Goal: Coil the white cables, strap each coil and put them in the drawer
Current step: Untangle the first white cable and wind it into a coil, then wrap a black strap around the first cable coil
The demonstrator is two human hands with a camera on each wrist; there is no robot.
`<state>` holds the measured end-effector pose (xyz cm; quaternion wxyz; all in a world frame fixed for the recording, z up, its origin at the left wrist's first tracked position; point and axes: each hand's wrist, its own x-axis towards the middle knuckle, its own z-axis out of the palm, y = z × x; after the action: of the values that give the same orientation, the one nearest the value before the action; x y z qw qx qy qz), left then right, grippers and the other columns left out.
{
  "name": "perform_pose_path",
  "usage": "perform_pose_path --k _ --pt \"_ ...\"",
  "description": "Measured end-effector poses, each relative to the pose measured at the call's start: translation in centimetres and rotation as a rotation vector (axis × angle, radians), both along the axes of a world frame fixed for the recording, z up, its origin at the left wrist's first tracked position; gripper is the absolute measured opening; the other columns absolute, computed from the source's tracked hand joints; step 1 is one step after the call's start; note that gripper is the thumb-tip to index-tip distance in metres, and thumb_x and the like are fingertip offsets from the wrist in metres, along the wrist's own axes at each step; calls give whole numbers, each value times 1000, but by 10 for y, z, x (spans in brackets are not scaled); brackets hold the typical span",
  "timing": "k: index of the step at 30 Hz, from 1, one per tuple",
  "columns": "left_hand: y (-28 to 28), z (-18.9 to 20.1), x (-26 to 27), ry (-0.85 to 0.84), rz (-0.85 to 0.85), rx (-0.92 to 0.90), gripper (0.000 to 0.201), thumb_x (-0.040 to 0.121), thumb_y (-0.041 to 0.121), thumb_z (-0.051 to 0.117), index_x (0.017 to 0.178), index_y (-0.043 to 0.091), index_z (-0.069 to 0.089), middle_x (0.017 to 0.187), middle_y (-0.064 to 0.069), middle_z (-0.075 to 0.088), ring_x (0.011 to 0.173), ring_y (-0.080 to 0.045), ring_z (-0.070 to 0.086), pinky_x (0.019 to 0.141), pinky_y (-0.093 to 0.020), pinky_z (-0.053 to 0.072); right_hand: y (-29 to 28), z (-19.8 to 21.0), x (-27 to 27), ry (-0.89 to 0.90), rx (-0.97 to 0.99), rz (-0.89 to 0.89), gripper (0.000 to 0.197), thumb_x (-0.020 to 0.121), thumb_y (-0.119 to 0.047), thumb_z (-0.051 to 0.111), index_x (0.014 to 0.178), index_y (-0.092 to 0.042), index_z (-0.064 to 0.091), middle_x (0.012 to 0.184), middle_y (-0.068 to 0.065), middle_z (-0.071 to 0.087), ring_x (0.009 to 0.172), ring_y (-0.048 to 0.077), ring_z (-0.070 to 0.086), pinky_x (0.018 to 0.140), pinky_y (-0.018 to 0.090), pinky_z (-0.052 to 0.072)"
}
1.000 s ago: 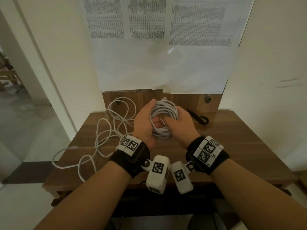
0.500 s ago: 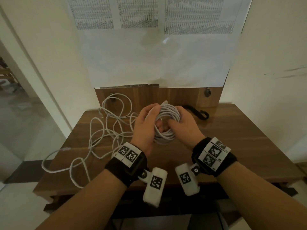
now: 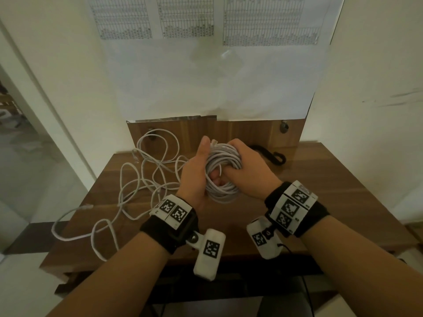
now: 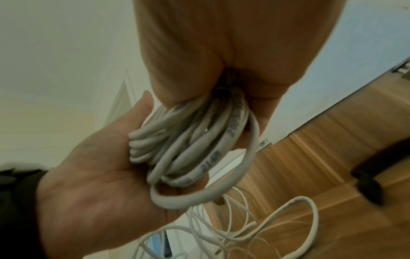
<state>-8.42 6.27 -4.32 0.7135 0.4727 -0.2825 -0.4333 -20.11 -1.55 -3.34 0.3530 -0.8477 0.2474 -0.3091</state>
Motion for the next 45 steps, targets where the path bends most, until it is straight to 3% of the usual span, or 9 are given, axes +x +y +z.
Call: perform_pose_path --k 6,10,14,19,24,34,38,41,45 --pt "-3 -1 6 8 77 69 28 95 37 64 90 11 72 57 -3 58 45 -13 52 43 -25 44 -3 -1 1 43 67 102 38 87 -14 67 121 -19 52 97 -3 67 79 5 65 71 22 57" --pt "-1 -7 14 -51 125 98 28 94 39 66 90 13 75 74 -7 68 60 -18 61 51 -30 48 -14 1 -6 100 285 194 43 94 -54 52 131 -31 50 118 -11 64 104 4 64 92 28 55" --pt "0 -12 24 -23 178 144 24 94 38 66 85 17 73 61 4 64 52 -10 57 51 -28 46 -79 -8 -20 52 296 -299 43 103 -48 42 126 -20 65 115 -6 67 105 11 61 96 32 46" --pt "-2 -14 26 1 183 163 24 94 39 65 87 17 72 57 6 60 49 -9 53 53 -29 42 -168 -40 -42 554 89 -732 50 94 -47 55 119 -5 64 120 19 66 106 37 63 94 46 53" --pt "-6 -12 23 13 199 168 25 93 41 67 86 18 75 61 4 63 54 -12 54 55 -30 43 -178 -61 -45 575 291 -669 51 97 -54 50 92 -5 64 91 17 69 77 32 65 82 43 56" --pt "-6 -9 19 93 195 167 24 94 38 66 86 17 73 49 7 45 42 -9 40 43 -27 37 -146 -46 -50 161 202 -523 20 95 -37 66 100 -20 74 91 1 69 75 12 59 73 29 49" --pt "-3 -12 20 97 216 183 24 93 40 66 89 18 72 53 5 44 44 -9 41 45 -27 39 -129 -34 -53 383 236 -425 22 92 -41 68 85 -21 71 84 1 70 71 14 62 60 27 49" --pt "2 -11 22 104 229 174 23 94 39 65 86 18 70 51 6 43 43 -8 41 42 -25 39 -129 -31 -58 728 64 -450 29 86 -49 71 89 -21 70 88 0 70 81 17 66 69 32 54" --pt "6 -7 24 121 237 179 21 95 38 64 88 18 69 52 5 43 43 -8 41 40 -24 39 -122 -38 -32 658 -149 -289 34 93 -22 65 127 -28 64 130 -1 61 117 23 58 101 37 48"
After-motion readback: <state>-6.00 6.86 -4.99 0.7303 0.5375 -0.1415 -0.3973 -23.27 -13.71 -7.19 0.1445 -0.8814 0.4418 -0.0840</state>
